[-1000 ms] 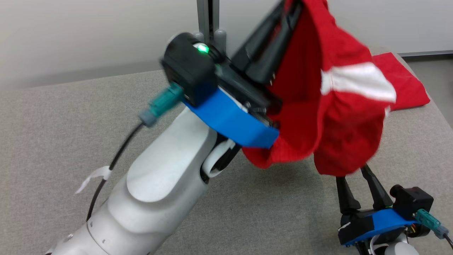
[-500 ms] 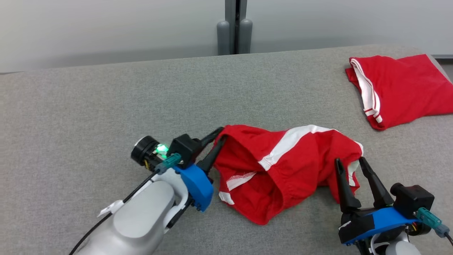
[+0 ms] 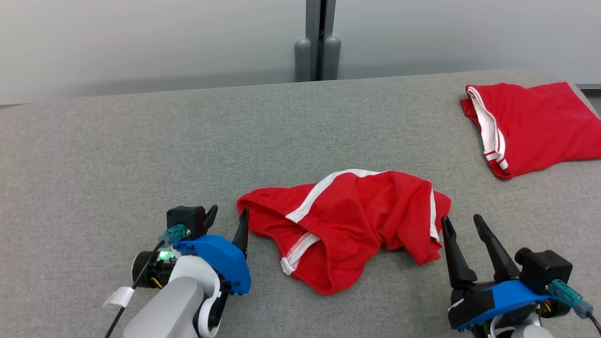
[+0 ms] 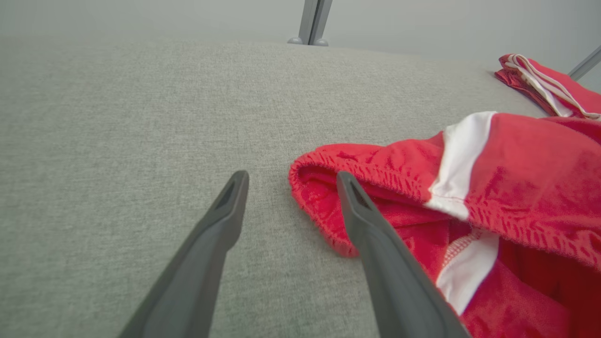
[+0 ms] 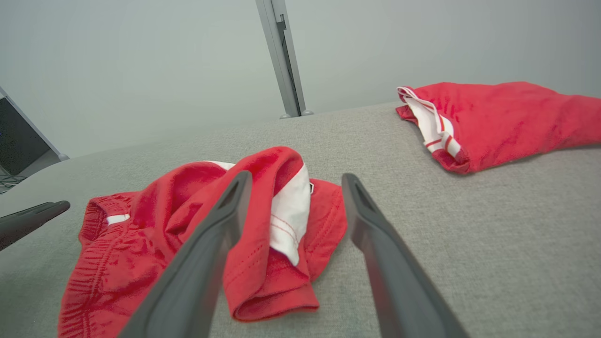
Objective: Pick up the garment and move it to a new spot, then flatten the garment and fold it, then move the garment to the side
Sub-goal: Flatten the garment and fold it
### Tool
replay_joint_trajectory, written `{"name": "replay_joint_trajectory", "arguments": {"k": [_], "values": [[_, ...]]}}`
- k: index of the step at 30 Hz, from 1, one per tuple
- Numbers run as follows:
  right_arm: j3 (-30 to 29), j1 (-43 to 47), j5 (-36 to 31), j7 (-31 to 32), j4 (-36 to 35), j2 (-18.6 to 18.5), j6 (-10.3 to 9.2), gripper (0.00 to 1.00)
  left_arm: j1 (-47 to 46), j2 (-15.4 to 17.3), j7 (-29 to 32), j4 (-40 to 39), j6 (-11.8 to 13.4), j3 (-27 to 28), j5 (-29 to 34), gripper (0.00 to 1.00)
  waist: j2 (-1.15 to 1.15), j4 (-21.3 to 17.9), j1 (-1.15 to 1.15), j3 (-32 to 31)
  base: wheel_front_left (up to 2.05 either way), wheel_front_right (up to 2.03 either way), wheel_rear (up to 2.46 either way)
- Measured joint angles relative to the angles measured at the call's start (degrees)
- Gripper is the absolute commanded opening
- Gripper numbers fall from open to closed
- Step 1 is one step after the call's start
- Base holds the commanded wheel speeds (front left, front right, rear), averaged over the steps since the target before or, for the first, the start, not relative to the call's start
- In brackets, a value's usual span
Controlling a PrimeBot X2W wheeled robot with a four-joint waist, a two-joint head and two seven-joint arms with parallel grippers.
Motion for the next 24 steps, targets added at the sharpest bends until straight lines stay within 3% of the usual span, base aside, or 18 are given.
{"name": "replay_joint_trajectory", "arguments": {"k": [9, 15, 24], "values": [[-0.4, 0.4, 0.01, 0.02, -0.43, 0.0, 0.0, 1.0, 5.72, 4.19, 5.54, -12.36, 1.53, -0.26, -2.09, 1.0, 0.0, -0.97, 0.0, -0.39, 0.0, 0.0, 0.0], [-0.68, 0.63, 0.03, 0.02, -0.82, 0.0, 0.0, 1.0, 6.41, 1.87, 11.46, -21.04, 1.09, 0.36, -7.35, 1.0, 0.01, -1.04, 0.0, 0.02, 0.0, 0.0, 0.0], [0.8, -0.4, 1.16, -0.56, -0.3, 0.02, 0.0, 1.0, 1.94, 0.33, 18.06, -16.03, 5.65, 1.07, -9.16, 1.0, 0.01, -3.64, 0.01, 1.72, 0.0, 0.0, 0.0]]}}
